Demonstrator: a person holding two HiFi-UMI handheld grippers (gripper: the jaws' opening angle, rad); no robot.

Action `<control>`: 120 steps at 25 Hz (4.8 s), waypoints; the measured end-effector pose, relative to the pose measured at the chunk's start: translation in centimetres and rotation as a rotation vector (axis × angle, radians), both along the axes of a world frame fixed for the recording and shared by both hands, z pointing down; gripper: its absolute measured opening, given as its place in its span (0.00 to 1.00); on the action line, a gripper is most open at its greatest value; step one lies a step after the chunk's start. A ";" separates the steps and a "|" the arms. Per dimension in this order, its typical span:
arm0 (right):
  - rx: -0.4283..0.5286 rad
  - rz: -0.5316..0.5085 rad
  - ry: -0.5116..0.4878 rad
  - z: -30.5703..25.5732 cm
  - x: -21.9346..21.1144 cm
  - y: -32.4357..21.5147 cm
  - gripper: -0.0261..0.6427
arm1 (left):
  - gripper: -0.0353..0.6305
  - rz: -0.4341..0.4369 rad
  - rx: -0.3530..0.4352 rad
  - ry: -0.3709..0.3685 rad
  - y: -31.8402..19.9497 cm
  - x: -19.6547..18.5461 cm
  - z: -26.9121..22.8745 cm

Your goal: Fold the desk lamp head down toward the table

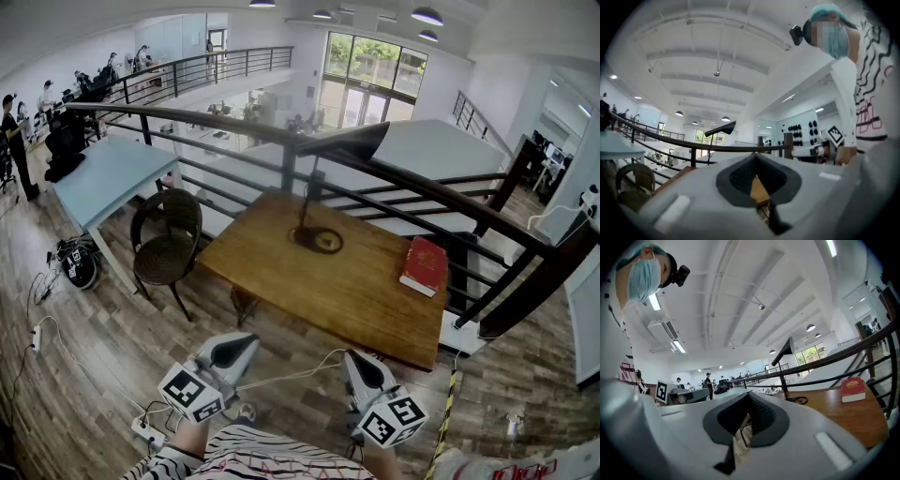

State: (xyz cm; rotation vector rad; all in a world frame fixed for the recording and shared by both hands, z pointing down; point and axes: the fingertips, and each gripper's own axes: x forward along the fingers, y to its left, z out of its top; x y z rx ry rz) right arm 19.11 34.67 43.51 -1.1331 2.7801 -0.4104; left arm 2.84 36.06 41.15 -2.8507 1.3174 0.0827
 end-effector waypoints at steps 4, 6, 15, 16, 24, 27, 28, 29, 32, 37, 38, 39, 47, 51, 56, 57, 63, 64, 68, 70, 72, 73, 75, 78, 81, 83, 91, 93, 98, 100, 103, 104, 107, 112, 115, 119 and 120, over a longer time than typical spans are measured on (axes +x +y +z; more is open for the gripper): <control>-0.011 -0.020 -0.013 0.0 0.5 -0.7 0.04 | 0.06 0.005 0.006 0.000 -0.8 1.2 0.0; -0.012 -0.023 -0.011 0.1 0.1 -1.1 0.04 | 0.06 -0.002 0.016 -0.004 -1.3 1.0 0.2; -0.054 0.059 -0.001 0.6 -2.4 -6.2 0.30 | 0.35 0.037 -0.017 0.011 -6.8 -1.4 1.6; -0.059 0.066 0.002 0.5 -3.0 -6.9 0.32 | 0.36 0.039 -0.015 0.017 -7.6 -2.1 1.4; -0.054 0.100 0.006 -1.2 -10.1 -14.7 0.38 | 0.42 0.066 -0.014 0.036 -15.6 -9.6 0.6; -0.048 0.111 0.002 -1.3 -13.3 -18.1 0.38 | 0.42 0.071 -0.012 0.040 -19.0 -13.2 0.4; -0.052 0.116 0.000 -1.3 -14.6 -19.1 0.38 | 0.42 0.075 -0.013 0.036 -20.0 -14.5 0.4; -0.055 0.120 -0.002 -1.4 -15.8 -20.0 0.38 | 0.42 0.079 -0.015 0.032 -20.8 -15.7 0.4; -0.055 0.131 -0.013 -1.6 -19.1 -22.6 0.38 | 0.42 0.083 -0.020 0.025 -23.3 -19.3 0.2; -0.062 0.172 -0.031 -1.4 -22.3 -26.6 0.38 | 0.42 0.105 -0.025 0.013 -27.8 -23.2 0.2; -0.065 0.186 -0.032 -1.3 -22.7 -27.2 0.38 | 0.42 0.113 -0.029 0.013 -28.6 -23.7 0.3; -0.069 0.199 -0.031 -1.2 -22.9 -27.8 0.38 | 0.42 0.122 -0.030 0.015 -29.4 -24.1 0.4; -0.104 0.284 0.003 -0.4 -21.9 -32.1 0.38 | 0.42 0.180 -0.079 0.042 -35.0 -23.9 2.5; -0.101 0.288 0.001 -0.1 -21.1 -34.6 0.38 | 0.42 0.192 -0.087 0.046 -37.3 -23.0 3.1; -0.075 0.271 -0.006 -1.1 -18.9 -38.0 0.38 | 0.42 0.165 -0.075 0.043 -40.3 -21.1 2.4; -0.065 0.266 -0.005 -1.4 -18.2 -38.7 0.38 | 0.42 0.160 -0.073 0.038 -40.8 -20.4 2.2; -0.027 0.238 0.001 -2.6 -13.7 -42.4 0.38 | 0.42 0.135 -0.056 0.031 -44.0 -15.8 1.6; -0.024 0.235 0.003 -2.8 -12.8 -43.0 0.38 | 0.42 0.132 -0.053 0.030 -44.5 -14.9 1.6; 0.005 0.214 0.010 -3.6 -9.0 -45.7 0.38 | 0.42 0.115 -0.040 0.032 -46.9 -11.1 1.3; 0.024 0.202 0.020 -4.1 -7.3 -46.9 0.38 | 0.42 0.106 -0.038 0.030 -47.9 -9.4 1.4; 0.051 0.187 0.031 -4.7 -5.9 -48.1 0.38 | 0.42 0.094 -0.033 0.026 -48.8 -8.0 1.7; 0.066 0.178 0.037 -5.0 -5.2 -48.5 0.38 | 0.42 0.087 -0.029 0.024 -49.2 -7.3 1.7; 0.095 0.159 0.051 -5.7 -4.0 -49.3 0.38 | 0.42 0.072 -0.020 0.023 -49.9 -6.0 1.9; 0.121 0.139 0.073 -6.2 -2.9 -50.4 0.38 | 0.42 0.055 -0.029 0.026 -50.7 -4.7 2.4; 0.141 0.140 0.072 -6.9 -3.0 -51.6 0.37 | 0.42 0.061 -0.028 0.026 -51.8 -4.6 2.4; 0.154 0.149 0.070 -7.5 -3.4 -52.8 0.37 | 0.42 0.068 -0.025 0.030 -53.2 -5.1 2.4; 0.232 0.239 0.070 -11.6 -4.7 -58.8 0.37 | 0.42 0.136 -0.056 0.022 -61.0 -7.1 2.2; 0.259 0.264 0.077 -12.9 -5.0 -60.2 0.37 | 0.42 0.151 -0.060 0.019 -62.9 -7.7 1.9; 0.318 0.312 0.118 -15.8 -5.4 -63.2 0.37 | 0.42 0.186 -0.067 0.009 -67.1 -8.0 1.6; 0.337 0.324 0.132 -16.8 -5.3 -64.2 0.37 | 0.42 0.208 -0.073 0.006 -68.5 -7.5 1.8; 0.375 0.345 0.153 -18.4 -5.1 -65.5 0.37 | 0.42 0.229 -0.082 0.002 -70.4 -7.1 2.2; 0.388 0.354 0.164 -18.9 -5.1 -65.9 0.37 | 0.42 0.233 -0.083 0.006 -71.0 -7.1 2.3; 0.420 0.379 0.197 -20.2 -5.2 -67.3 0.36 | 0.42 0.238 -0.086 0.015 -72.9 -7.3 2.8; 0.470 0.435 0.238 -22.5 -4.8 -68.8 0.35 | 0.42 0.243 -0.089 0.008 -75.6 -7.1 3.2; 0.474 0.449 0.269 -23.2 -4.5 -70.2 0.35 | 0.42 0.252 -0.091 -0.009 -76.9 -6.4 3.6; 0.478 0.476 0.337 -23.5 -4.7 -72.2 0.35 | 0.41 0.262 -0.099 -0.020 -78.7 -6.1 4.5; 0.480 0.486 0.351 -23.5 -4.7 -72.6 0.35 | 0.41 0.261 -0.101 -0.024 -79.1 -6.1 4.8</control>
